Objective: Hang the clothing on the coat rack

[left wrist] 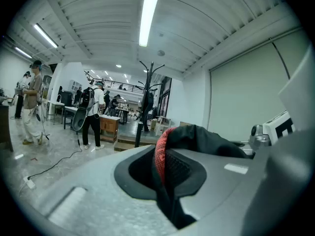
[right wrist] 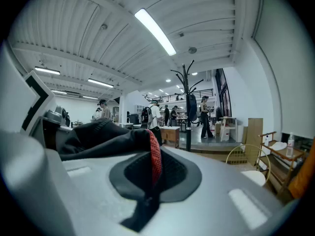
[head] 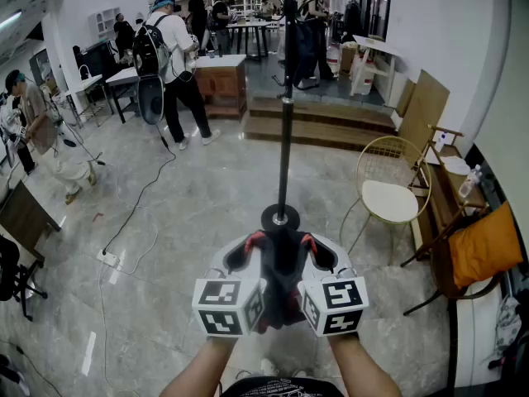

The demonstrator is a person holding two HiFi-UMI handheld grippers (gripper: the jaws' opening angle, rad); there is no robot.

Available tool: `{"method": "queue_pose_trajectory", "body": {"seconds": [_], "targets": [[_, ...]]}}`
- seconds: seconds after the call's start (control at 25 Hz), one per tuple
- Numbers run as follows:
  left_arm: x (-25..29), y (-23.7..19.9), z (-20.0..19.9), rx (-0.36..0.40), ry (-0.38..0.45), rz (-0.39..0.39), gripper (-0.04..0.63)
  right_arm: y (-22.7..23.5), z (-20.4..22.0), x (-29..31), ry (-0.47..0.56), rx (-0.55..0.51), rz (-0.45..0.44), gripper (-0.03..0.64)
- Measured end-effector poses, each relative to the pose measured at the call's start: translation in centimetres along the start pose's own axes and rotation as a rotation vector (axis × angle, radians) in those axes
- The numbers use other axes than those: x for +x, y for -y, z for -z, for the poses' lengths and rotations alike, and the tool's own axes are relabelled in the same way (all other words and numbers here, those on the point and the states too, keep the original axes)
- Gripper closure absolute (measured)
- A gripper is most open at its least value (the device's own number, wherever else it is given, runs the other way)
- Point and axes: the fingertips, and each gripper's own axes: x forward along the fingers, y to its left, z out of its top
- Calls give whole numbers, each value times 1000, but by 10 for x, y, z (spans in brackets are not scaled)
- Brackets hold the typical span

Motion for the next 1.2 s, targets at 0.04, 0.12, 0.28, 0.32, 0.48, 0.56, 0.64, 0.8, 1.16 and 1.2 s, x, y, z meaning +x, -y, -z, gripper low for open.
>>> {"method": "queue_pose_trajectory", "body": {"seconds": [0.04,0.12,0.28,0.32,0.48,0.56,0.64,0.8,1.16,1.2], "targets": [[0,1,-1,-2,0,2,572,0,1,0,-2,1,3,600],[2,1,0,0,-3,8,572,0,3,0,-6,3,8,600],[6,0,5,16,-9,22,572,2,5,3,-12,4,28,600],[7,-1,6,16,-10,24,572,3,6,3,-15,4,33,600],[16,-5,9,16,-14,26,572,9,10,10,-20,7,43,600],[22,-5,9,17,-14,27,572,14,10,15,-20,6,43,600],[30,-5,8,21,-16,26,572,19,10,20,-20,7,42,600],[47,-7,6,32,-20,8,572,30,9,36,-16,5,27,600],[99,-8,4,55,-37,-37,572,59,8,78,-10,15,-32,600],[106,-8,3,56,-39,-40,572,64,8,83,-10,18,-37,600]]}}
